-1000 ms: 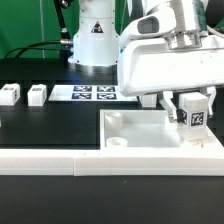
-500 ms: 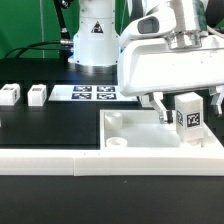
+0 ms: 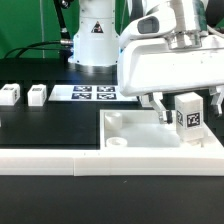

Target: Assemble square table

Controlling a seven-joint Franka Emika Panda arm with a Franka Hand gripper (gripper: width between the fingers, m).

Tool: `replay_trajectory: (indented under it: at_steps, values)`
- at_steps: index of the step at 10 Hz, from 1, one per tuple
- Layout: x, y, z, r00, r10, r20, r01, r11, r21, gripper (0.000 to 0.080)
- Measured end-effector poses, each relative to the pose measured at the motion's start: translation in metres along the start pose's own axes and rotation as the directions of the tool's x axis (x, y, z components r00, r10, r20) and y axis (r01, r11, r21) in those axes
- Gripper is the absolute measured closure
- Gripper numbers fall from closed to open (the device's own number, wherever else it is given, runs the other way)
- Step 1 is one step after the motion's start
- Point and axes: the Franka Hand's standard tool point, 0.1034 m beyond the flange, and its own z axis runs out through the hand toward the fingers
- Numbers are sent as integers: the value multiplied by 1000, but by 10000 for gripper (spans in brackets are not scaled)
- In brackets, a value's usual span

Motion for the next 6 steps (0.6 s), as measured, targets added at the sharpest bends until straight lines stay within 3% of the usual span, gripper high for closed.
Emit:
replay_trajectory:
  at_steps: [1, 2, 4, 6]
  values:
    - [12, 5, -17, 999, 3, 45, -3, 1000, 6, 150]
    - [17, 7, -23, 998, 4, 60, -5, 1000, 7, 150]
    - [23, 8, -24, 992, 16, 128, -19, 1000, 22, 150]
    - [22, 2, -21, 938, 74, 339, -96, 994, 49, 150]
